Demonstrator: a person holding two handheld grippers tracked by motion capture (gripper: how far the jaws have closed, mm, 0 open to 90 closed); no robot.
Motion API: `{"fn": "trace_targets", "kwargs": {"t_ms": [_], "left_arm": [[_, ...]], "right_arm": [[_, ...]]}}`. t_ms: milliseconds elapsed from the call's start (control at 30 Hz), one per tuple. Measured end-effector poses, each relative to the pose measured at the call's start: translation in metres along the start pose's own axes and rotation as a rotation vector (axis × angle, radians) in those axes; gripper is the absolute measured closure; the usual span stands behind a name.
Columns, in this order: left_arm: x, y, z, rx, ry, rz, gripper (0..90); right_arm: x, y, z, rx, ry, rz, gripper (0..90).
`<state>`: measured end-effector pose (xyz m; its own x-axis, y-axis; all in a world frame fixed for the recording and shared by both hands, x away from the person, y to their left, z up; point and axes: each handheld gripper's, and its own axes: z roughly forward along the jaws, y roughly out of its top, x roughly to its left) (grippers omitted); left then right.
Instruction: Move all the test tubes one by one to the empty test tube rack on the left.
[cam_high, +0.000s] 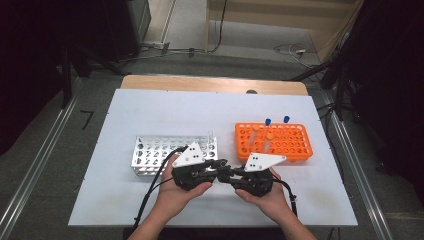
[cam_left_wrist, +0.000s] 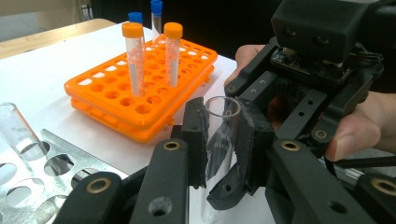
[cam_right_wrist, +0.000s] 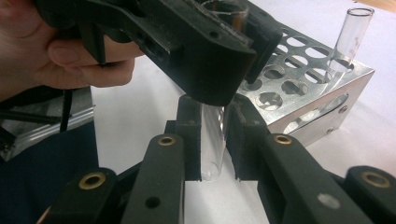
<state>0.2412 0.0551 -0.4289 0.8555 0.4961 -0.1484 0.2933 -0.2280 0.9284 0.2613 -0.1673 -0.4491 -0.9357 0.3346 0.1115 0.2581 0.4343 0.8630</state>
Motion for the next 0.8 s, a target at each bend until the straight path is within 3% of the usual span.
{"fn": "trace_targets", "kwargs": {"t_ms": [200, 233, 433, 533, 800], "left_arm": [[-0.001, 0.003, 0.0, -0.008, 0.013, 0.014, 76.6], [-0.001, 0.004, 0.0, -0.011, 0.019, 0.013, 76.7], [0.008, 0.008, -0.005, -0.022, 0.047, -0.004, 76.7], [0.014, 0.011, -0.011, -0.032, 0.067, -0.018, 76.7], [0.033, 0.02, -0.027, -0.046, 0.134, -0.025, 76.7]], "right_arm": [[-0.001, 0.0, -0.002, -0.007, -0.005, -0.016, 71.4], [-0.001, 0.0, -0.007, -0.01, -0.014, -0.03, 64.8], [-0.01, -0.004, -0.024, -0.046, -0.042, -0.015, 49.8], [-0.016, -0.01, -0.037, -0.053, -0.096, -0.002, 34.6], [-0.025, -0.023, -0.059, -0.07, -0.147, 0.039, 18.4]]}}
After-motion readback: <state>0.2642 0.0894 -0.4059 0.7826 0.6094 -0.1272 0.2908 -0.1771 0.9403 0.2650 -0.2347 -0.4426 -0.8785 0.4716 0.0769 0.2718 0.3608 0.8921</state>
